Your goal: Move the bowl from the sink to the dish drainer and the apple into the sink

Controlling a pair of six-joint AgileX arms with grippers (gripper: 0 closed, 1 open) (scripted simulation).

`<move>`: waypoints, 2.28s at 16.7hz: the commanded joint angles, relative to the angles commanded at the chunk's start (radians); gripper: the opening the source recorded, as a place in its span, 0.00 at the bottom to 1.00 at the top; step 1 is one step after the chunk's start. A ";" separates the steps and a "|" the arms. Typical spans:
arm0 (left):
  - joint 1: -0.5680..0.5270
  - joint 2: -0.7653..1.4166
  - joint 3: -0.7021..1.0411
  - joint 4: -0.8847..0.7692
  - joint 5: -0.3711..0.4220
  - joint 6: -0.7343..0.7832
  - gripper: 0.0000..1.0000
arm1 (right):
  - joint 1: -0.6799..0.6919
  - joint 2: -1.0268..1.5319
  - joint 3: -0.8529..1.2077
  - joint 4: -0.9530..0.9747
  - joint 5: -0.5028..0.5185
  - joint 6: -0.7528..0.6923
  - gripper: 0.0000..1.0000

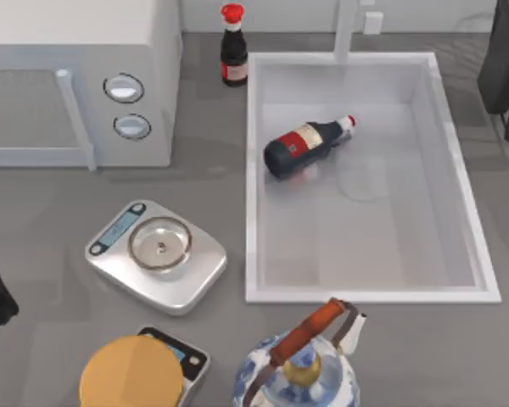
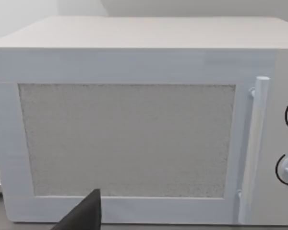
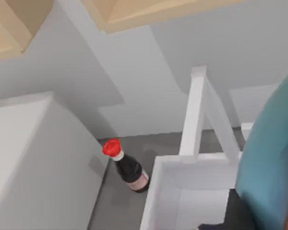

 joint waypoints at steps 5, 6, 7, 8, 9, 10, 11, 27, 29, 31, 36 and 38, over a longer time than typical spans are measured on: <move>0.000 0.000 0.000 0.000 0.000 0.000 1.00 | -0.357 -0.042 -0.097 0.337 -0.094 -0.226 0.00; 0.000 0.000 0.000 0.000 0.000 0.000 1.00 | -0.407 -0.045 -0.110 0.384 -0.105 -0.258 0.00; 0.000 0.000 0.000 0.000 0.000 0.000 1.00 | -0.448 -0.048 -0.121 0.422 -0.113 -0.285 0.00; 0.000 0.000 0.000 0.000 0.000 0.000 1.00 | -0.478 -0.051 -0.130 0.451 -0.119 -0.306 0.00; 0.000 0.000 0.000 0.000 0.000 0.000 1.00 | -0.498 -0.053 -0.137 0.471 -0.123 -0.320 0.00; 0.000 0.000 0.000 0.000 0.000 0.000 1.00 | -0.509 -0.054 -0.141 0.481 -0.124 -0.327 0.00; 0.000 0.000 0.000 0.000 0.000 0.000 1.00 | -0.510 -0.054 -0.141 0.482 -0.124 -0.328 0.00; 0.000 0.000 0.000 0.000 0.000 0.000 1.00 | -0.429 0.344 -0.393 1.161 -0.033 -0.329 0.00; 0.000 0.000 0.000 0.000 0.000 0.000 1.00 | -0.412 0.396 -0.445 1.253 -0.016 -0.329 0.00; 0.000 0.000 0.000 0.000 0.000 0.000 1.00 | -0.401 0.427 -0.479 1.303 -0.007 -0.329 0.00; 0.000 0.000 0.000 0.000 0.000 0.000 1.00 | -0.398 0.434 -0.486 1.313 -0.005 -0.329 0.00; 0.000 0.000 0.000 0.000 0.000 0.000 1.00 | -0.398 0.434 -0.486 1.313 -0.005 -0.329 0.15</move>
